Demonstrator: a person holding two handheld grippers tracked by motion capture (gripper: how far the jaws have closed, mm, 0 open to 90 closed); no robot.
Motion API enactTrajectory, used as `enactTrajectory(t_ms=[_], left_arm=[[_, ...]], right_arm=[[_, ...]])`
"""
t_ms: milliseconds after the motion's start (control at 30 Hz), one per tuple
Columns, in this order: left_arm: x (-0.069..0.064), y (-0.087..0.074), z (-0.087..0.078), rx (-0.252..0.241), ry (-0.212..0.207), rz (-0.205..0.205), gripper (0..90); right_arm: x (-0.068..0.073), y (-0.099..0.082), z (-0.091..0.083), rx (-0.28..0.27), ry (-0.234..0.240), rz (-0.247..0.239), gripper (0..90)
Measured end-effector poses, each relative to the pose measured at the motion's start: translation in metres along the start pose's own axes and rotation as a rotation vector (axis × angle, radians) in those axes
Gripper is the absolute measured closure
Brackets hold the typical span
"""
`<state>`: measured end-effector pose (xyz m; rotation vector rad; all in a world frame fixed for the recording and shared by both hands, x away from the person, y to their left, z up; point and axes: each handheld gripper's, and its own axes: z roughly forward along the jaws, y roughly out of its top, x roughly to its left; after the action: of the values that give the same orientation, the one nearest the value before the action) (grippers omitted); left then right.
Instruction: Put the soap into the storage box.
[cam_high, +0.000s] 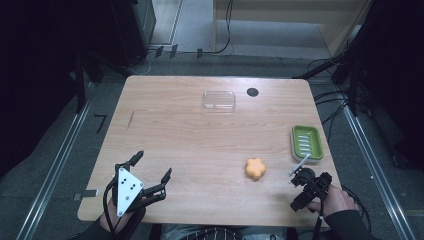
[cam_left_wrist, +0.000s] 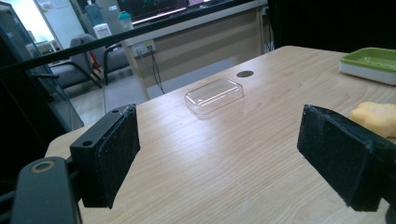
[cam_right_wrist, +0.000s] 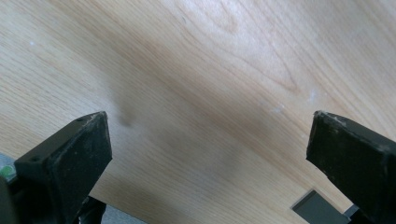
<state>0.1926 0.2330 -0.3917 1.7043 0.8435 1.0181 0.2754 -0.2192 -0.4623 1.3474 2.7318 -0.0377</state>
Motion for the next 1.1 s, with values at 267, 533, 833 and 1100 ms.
enactTrajectory(t_ms=[267,533,833,1100], left_arm=[[0.0,0.0,0.0,0.001,0.0,0.001,13.5],[0.0,0.0,0.0,0.002,0.0,0.003,13.5],[0.0,0.0,0.0,0.001,-0.001,0.003,13.5],[0.0,0.0,0.0,0.002,-0.001,0.004,13.5]], right_arm=[[0.006,0.011,-0.008,-0.025,-0.015,-0.033,0.1],[0.013,0.022,-0.014,-0.033,-0.025,-0.064,0.1],[0.018,0.033,-0.015,-0.042,-0.015,-0.084,0.1],[0.02,0.043,-0.014,-0.041,-0.005,-0.096,0.1]])
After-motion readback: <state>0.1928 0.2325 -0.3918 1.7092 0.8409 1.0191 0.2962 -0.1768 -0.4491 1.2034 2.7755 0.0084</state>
